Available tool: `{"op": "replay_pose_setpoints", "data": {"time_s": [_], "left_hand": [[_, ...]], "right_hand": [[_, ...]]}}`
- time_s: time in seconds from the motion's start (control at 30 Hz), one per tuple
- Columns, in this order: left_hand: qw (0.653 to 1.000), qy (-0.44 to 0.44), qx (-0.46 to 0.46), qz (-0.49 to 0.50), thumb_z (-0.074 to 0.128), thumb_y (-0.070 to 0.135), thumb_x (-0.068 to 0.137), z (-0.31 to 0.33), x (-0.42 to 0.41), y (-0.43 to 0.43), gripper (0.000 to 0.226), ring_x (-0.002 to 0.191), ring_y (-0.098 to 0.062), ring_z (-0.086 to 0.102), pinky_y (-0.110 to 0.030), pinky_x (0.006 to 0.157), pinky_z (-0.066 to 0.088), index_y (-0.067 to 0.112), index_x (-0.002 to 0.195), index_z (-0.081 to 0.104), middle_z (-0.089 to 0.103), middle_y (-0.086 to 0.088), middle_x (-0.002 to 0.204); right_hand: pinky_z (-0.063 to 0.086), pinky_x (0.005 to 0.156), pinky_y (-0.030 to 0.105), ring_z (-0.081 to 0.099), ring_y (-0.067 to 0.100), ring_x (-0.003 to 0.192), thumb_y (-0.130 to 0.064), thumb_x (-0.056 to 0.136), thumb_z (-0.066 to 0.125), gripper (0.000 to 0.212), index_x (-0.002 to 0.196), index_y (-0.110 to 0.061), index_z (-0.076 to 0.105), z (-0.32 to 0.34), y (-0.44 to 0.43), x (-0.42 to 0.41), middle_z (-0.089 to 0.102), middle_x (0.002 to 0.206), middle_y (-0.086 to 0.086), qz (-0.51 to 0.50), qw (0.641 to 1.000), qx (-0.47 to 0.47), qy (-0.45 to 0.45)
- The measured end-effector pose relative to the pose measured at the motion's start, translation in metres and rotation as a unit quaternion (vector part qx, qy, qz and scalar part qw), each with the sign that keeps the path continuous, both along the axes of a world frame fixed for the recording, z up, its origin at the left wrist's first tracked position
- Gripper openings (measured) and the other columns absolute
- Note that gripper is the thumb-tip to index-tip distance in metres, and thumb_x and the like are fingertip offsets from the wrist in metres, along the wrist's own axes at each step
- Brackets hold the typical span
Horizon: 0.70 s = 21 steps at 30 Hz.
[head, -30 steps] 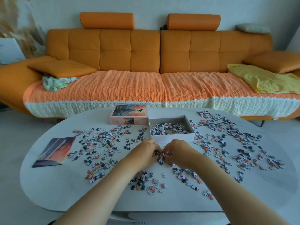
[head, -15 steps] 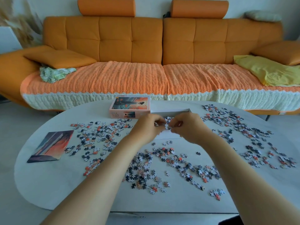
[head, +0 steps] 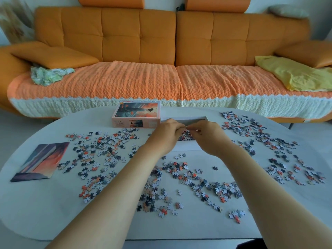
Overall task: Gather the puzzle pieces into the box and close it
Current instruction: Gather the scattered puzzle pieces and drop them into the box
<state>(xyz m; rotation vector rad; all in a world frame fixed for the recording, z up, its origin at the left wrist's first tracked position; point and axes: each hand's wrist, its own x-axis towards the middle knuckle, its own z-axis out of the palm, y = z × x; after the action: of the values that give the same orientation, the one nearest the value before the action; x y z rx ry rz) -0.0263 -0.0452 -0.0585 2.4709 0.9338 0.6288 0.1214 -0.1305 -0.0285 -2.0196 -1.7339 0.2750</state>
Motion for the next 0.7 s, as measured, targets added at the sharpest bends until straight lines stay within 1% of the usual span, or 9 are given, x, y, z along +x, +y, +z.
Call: {"op": "replay_pose_setpoints", "data": {"time_s": [0.1, 0.2, 0.27, 0.37, 0.4, 0.47, 0.53, 0.6, 0.7], "left_hand": [[0.997, 0.031, 0.067, -0.001, 0.056, 0.030, 0.097, 0.001, -0.008, -0.004, 0.020, 0.091, -0.017, 0.054, -0.035, 0.082, 0.046, 0.020, 0.106, 0.070, 0.055, 0.003, 0.099], [0.986, 0.112, 0.122, -0.024, 0.053, 0.043, 0.095, 0.000, -0.017, -0.010, 0.025, 0.091, -0.016, 0.051, -0.035, 0.089, 0.036, 0.024, 0.100, 0.068, 0.056, 0.007, 0.092], [0.977, 0.155, 0.146, -0.029, 0.049, 0.043, 0.097, 0.000, -0.024, -0.012, 0.028, 0.097, -0.019, 0.051, -0.035, 0.094, 0.030, 0.023, 0.107, 0.066, 0.057, 0.005, 0.096], [0.981, 0.148, 0.126, -0.015, 0.049, 0.035, 0.099, 0.002, -0.036, -0.012, 0.032, 0.112, -0.021, 0.048, -0.032, 0.100, 0.023, 0.022, 0.126, 0.061, 0.059, 0.002, 0.112], [0.983, 0.137, 0.122, -0.011, 0.050, 0.033, 0.098, 0.003, -0.040, -0.013, 0.035, 0.117, -0.020, 0.046, -0.031, 0.104, 0.020, 0.021, 0.130, 0.059, 0.058, 0.003, 0.118], [0.983, 0.111, 0.146, -0.003, 0.054, 0.032, 0.097, 0.004, -0.047, -0.015, 0.035, 0.123, -0.017, 0.043, -0.031, 0.110, 0.016, 0.021, 0.130, 0.059, 0.056, 0.007, 0.126], [0.981, 0.078, 0.176, 0.006, 0.058, 0.028, 0.094, 0.005, -0.053, -0.020, 0.028, 0.119, -0.015, 0.046, -0.030, 0.105, 0.024, 0.022, 0.121, 0.063, 0.056, 0.009, 0.121], [0.985, 0.059, 0.164, 0.004, 0.059, 0.025, 0.093, 0.006, -0.059, -0.027, 0.018, 0.109, -0.014, 0.050, -0.028, 0.095, 0.035, 0.022, 0.110, 0.063, 0.056, 0.009, 0.111], [0.993, 0.088, 0.080, -0.019, 0.058, 0.030, 0.093, 0.004, -0.067, -0.040, 0.017, 0.105, -0.013, 0.052, -0.031, 0.089, 0.045, 0.025, 0.109, 0.059, 0.054, 0.011, 0.111]], "right_hand": [[0.043, 0.056, 0.016, 0.058, 0.004, 0.066, -0.022, 0.097, 0.050, 0.027, 0.111, -0.028, 0.073, -0.002, -0.004, 0.000, 0.063, 0.075, -0.019, 0.026, 0.999, -0.024, -0.003], [0.054, 0.078, 0.029, 0.063, 0.008, 0.082, -0.023, 0.094, 0.051, 0.029, 0.115, -0.028, 0.070, -0.008, -0.005, -0.005, 0.072, 0.104, -0.008, 0.071, 0.994, -0.077, -0.011], [0.052, 0.079, 0.032, 0.062, 0.011, 0.083, -0.017, 0.094, 0.049, 0.035, 0.124, -0.026, 0.065, -0.012, -0.006, -0.012, 0.069, 0.117, 0.000, 0.082, 0.992, -0.094, -0.027], [0.048, 0.098, 0.035, 0.060, 0.021, 0.109, -0.011, 0.093, 0.052, 0.037, 0.127, -0.021, 0.063, -0.017, -0.006, -0.020, 0.063, 0.126, 0.002, 0.083, 0.995, -0.041, -0.035], [0.047, 0.099, 0.036, 0.059, 0.022, 0.111, -0.008, 0.092, 0.053, 0.035, 0.122, -0.020, 0.067, -0.017, -0.006, -0.021, 0.064, 0.122, 0.003, 0.087, 0.995, 0.001, -0.041], [0.052, 0.090, 0.038, 0.062, 0.021, 0.099, -0.003, 0.088, 0.055, 0.031, 0.108, -0.019, 0.074, -0.014, -0.006, -0.023, 0.067, 0.108, 0.002, 0.091, 0.992, 0.073, -0.044], [0.055, 0.080, 0.037, 0.065, 0.019, 0.086, -0.002, 0.087, 0.054, 0.030, 0.099, -0.018, 0.076, -0.008, -0.009, -0.027, 0.070, 0.099, 0.001, 0.100, 0.990, 0.086, -0.039], [0.056, 0.080, 0.033, 0.065, 0.015, 0.082, -0.007, 0.090, 0.051, 0.030, 0.101, -0.020, 0.076, -0.004, -0.016, -0.033, 0.072, 0.101, 0.000, 0.116, 0.991, 0.030, -0.052], [0.052, 0.090, 0.031, 0.062, 0.014, 0.100, -0.015, 0.092, 0.050, 0.033, 0.118, -0.026, 0.068, -0.010, -0.026, -0.038, 0.064, 0.122, -0.003, 0.118, 0.986, -0.085, -0.079]]}}
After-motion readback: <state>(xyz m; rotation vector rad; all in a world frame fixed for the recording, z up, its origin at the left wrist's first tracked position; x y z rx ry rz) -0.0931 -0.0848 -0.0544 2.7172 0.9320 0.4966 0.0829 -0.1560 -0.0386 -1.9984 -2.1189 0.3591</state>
